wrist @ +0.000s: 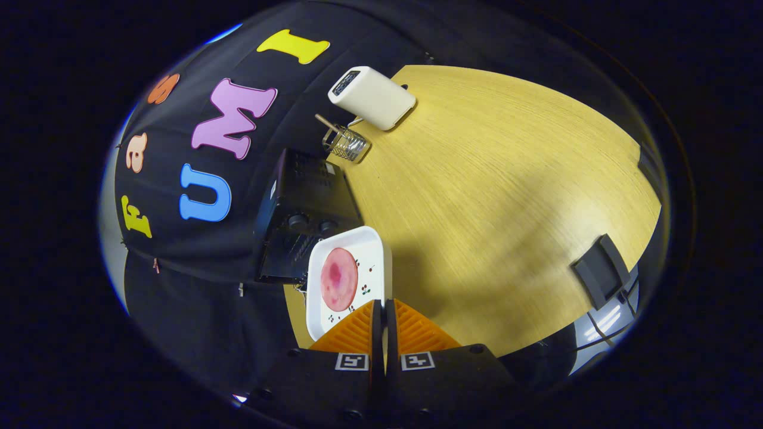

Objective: Open the toaster oven, put the food inside, and close the toaster oven door.

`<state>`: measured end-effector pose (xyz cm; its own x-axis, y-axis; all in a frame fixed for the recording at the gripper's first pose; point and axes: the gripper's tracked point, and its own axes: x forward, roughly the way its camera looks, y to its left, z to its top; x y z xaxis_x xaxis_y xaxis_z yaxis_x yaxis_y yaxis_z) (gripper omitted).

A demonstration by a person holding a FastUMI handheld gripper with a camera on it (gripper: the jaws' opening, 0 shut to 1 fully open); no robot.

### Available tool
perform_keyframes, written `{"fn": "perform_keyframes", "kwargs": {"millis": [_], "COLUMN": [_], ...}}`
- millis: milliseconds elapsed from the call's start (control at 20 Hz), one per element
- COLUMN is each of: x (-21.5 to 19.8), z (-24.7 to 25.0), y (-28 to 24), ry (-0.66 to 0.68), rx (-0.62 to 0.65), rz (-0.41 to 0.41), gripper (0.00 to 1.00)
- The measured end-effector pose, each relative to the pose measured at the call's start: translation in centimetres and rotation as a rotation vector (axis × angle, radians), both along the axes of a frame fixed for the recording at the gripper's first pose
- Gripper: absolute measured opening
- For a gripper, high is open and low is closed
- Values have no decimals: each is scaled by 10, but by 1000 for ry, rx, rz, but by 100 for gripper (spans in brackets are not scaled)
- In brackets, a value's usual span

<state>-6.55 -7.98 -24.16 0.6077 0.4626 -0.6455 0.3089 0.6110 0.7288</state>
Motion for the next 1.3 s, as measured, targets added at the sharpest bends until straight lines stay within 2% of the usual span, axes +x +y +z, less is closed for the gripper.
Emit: {"fn": "perform_keyframes", "kwargs": {"millis": [300,700,900,1050,1300], "x": [6,30,50,63,86], "z": [3,0,-5,-18,-39], "y": [69,162,199,217,236], "ry": [0,-18,-26,-30,-37], "rx": [64,83,77,23,-11], "rz": [31,90,87,89,12], "gripper": [5,5,5,5,6]}}
